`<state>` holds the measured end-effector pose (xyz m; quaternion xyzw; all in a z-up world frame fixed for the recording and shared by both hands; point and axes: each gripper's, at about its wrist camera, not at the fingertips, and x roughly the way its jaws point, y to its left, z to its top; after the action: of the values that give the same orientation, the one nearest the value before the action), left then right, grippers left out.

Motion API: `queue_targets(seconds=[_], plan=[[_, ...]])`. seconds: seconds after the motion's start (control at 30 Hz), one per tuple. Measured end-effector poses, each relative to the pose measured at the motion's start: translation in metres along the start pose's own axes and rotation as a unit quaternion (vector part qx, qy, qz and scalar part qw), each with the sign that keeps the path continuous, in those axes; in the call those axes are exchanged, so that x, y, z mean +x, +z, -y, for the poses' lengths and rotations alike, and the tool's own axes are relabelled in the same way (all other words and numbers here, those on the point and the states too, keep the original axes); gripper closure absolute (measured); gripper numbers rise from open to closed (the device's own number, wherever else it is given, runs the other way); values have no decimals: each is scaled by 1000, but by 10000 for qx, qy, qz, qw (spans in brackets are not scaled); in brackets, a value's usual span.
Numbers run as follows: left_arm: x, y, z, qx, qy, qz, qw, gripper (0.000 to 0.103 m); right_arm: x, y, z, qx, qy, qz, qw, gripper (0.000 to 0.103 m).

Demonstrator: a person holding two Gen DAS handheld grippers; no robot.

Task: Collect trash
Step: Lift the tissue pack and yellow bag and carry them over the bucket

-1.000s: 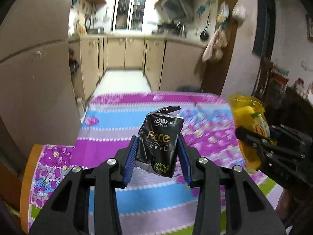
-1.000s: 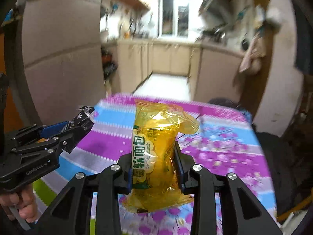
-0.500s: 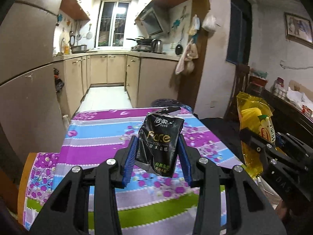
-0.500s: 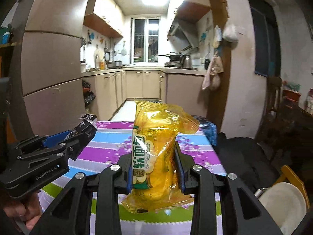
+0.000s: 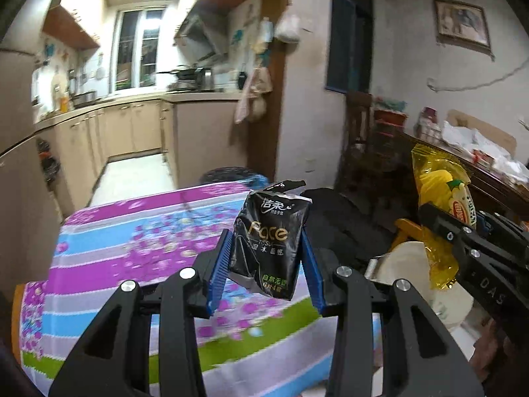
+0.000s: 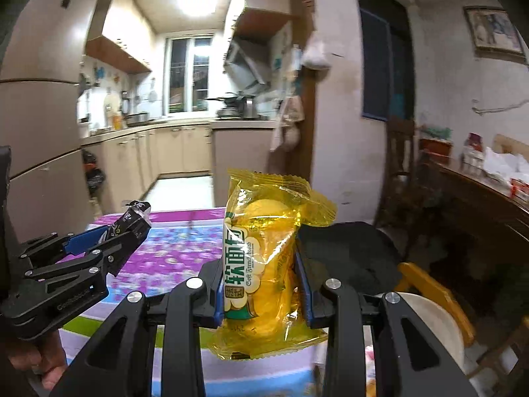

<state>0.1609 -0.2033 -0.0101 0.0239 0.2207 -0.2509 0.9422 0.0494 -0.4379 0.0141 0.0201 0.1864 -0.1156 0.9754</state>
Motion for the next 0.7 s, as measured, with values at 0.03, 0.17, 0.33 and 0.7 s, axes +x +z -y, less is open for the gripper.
queue_targets(seconds=[0.03,0.17,0.33,0.7], plan=[[1,0,11,58,-72,-13,10000,64,-4,-1,12,31,-98,-14,9999,69],[14,2,56,279,-389,-88,9988,64,-23,-9,68,202,-543,-97,9983,69],[35,-2,110,540,-744,-278,9954,64,-39,-23,138,433,-1006,-293,9936,69],[79,-22,209,1019,-1253,-841,9833,64,-16,-61,248,862,-1463,-1088,9795,69]])
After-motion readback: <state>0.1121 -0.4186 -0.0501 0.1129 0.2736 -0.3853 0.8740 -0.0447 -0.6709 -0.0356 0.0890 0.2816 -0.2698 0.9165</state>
